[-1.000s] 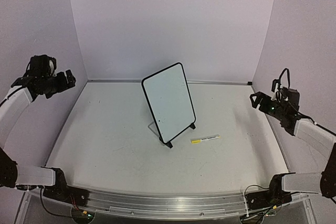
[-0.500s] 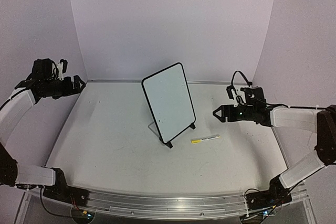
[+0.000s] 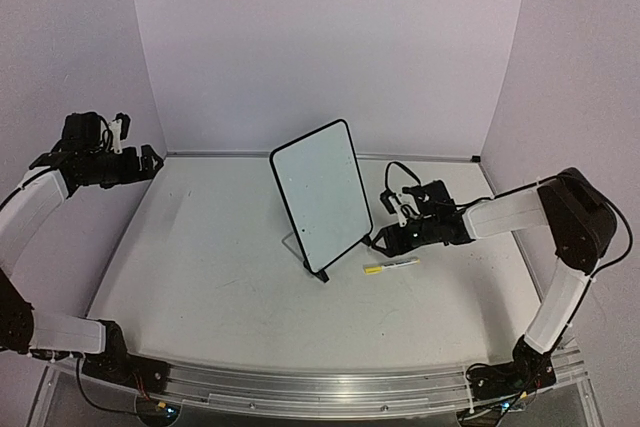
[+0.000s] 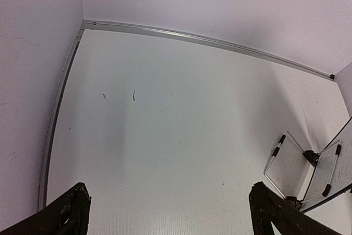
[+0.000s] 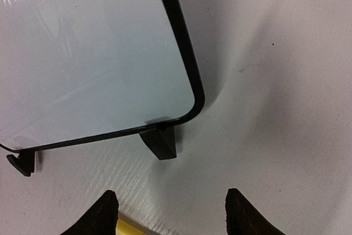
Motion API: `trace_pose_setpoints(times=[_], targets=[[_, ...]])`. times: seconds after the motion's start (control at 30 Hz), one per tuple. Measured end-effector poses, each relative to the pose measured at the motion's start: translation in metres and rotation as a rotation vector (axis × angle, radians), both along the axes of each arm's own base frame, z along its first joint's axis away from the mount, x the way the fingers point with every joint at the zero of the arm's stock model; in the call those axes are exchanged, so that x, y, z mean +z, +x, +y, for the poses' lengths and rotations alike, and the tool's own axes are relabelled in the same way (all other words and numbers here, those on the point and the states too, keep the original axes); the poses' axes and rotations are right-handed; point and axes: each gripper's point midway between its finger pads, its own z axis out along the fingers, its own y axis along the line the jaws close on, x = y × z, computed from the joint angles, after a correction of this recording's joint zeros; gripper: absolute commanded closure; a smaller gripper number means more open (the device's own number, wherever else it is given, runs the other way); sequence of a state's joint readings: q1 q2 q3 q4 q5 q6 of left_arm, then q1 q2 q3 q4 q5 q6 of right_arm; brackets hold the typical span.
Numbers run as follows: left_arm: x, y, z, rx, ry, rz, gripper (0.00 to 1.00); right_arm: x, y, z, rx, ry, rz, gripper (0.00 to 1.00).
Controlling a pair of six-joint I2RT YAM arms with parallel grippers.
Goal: Write a sentence on the whiteboard
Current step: Pick up the whiteboard marker from the center of the board.
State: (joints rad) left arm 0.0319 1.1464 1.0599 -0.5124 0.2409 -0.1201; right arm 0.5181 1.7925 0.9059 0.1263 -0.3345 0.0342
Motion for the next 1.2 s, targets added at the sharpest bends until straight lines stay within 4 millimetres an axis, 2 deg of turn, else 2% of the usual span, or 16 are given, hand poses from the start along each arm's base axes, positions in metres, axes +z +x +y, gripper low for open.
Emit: trace_pose_setpoints(times=[0.17,0.5,0.7,0.9,1.2], targets=[[-0.003,0.001,0.000,-0.001,0.000,0.009,0.01,-0.012,0.008,0.019,0.028,-0.019,-0.017,0.48],[-0.013,0.004,0.000,0.000,-0.001,0.038,0.01,-0.029,0.010,0.034,0.044,-0.083,-0.072,0.61],[-0.013,0.004,0.000,0.000,0.000,0.040,0.01,-0.032,0.013,0.038,0.040,-0.114,-0.117,0.67],[-0.015,0.005,0.001,0.006,0.003,0.048,0.01,-0.033,0.020,0.039,0.014,-0.140,-0.165,0.78],[-0.019,0.005,0.002,0.006,0.003,0.060,0.01,-0.033,0.021,0.034,-0.070,-0.182,-0.229,0.89]])
